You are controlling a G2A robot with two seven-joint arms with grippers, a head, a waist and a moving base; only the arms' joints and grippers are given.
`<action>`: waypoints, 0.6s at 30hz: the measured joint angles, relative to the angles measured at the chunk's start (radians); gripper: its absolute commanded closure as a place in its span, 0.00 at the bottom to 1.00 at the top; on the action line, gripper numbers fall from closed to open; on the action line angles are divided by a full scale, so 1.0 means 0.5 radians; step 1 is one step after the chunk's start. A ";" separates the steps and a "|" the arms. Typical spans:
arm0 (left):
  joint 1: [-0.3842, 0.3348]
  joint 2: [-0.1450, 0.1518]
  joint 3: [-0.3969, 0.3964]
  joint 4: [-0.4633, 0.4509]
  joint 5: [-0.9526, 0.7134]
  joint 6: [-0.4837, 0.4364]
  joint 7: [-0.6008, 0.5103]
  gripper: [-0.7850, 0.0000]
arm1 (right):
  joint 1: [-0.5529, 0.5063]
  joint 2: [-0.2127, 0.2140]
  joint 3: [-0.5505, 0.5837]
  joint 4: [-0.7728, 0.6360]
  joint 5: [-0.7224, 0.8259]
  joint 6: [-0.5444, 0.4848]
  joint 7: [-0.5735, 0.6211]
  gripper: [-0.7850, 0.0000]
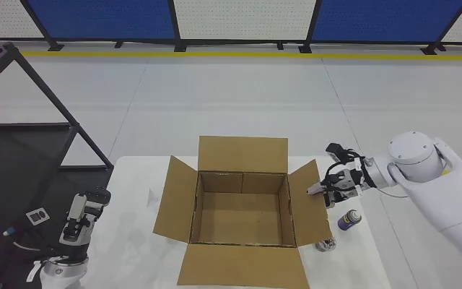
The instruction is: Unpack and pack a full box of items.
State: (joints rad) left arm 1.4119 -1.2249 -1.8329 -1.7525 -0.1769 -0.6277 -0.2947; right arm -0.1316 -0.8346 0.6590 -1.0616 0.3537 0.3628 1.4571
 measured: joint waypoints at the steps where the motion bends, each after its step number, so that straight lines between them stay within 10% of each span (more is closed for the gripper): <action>1: 0.000 0.000 0.000 0.000 0.000 0.000 0.000 0.00 | 0.005 0.013 -0.004 -0.007 0.011 -0.009 0.009 0.00; 18: 0.000 0.000 0.000 0.000 0.000 0.000 0.000 0.00 | -0.538 0.402 0.629 -0.504 0.058 -0.698 0.037 0.00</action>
State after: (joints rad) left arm 1.4119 -1.2249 -1.8329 -1.7525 -0.1769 -0.6277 -0.2947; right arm -0.4004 -0.6335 0.9737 -1.3136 0.3826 0.0136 1.4756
